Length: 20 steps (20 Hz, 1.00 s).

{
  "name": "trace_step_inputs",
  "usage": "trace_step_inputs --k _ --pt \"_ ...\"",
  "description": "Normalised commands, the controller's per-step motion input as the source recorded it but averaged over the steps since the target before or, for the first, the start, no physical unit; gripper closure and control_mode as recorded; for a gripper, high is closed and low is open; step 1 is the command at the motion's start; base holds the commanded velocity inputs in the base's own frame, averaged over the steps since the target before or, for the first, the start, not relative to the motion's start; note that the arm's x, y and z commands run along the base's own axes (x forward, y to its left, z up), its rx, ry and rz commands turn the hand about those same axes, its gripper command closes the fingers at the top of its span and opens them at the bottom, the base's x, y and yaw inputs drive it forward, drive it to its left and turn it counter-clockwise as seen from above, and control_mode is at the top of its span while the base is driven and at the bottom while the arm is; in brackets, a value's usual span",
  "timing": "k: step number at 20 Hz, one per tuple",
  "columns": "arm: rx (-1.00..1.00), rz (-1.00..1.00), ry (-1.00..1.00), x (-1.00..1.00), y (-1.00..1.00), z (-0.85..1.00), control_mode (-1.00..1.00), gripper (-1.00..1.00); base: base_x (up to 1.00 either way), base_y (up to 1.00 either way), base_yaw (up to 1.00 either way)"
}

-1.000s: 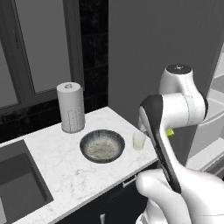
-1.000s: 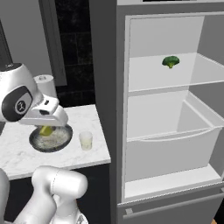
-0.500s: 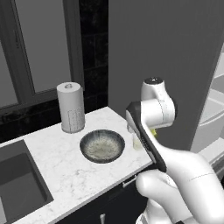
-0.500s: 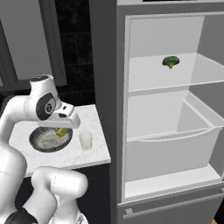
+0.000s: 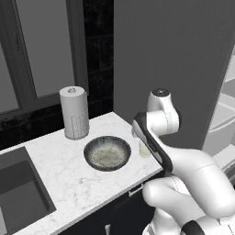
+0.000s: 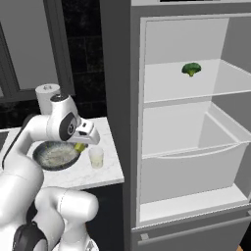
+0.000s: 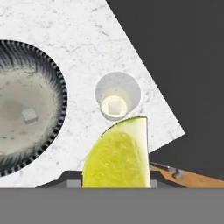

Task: Grab a lemon wedge from the fridge and one ice cube from the ice bowl, and put them in the glass of lemonade.

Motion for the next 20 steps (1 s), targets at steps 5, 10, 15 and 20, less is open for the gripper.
trace_step_inputs --k 5,10,15,20 --pt "0.0 0.0 0.0 0.48 0.0 -0.19 -1.0 1.0 0.0 0.0 0.0" --pt "0.0 0.0 0.03 0.0 0.0 -0.18 -1.0 1.0 0.0 0.0 0.0" --pt "0.0 0.0 0.07 0.09 0.0 -0.09 -1.0 1.0 0.0 0.0 0.0" --pt "0.0 0.0 0.17 0.16 0.0 0.0 -1.0 1.0 0.0 0.0 0.0"
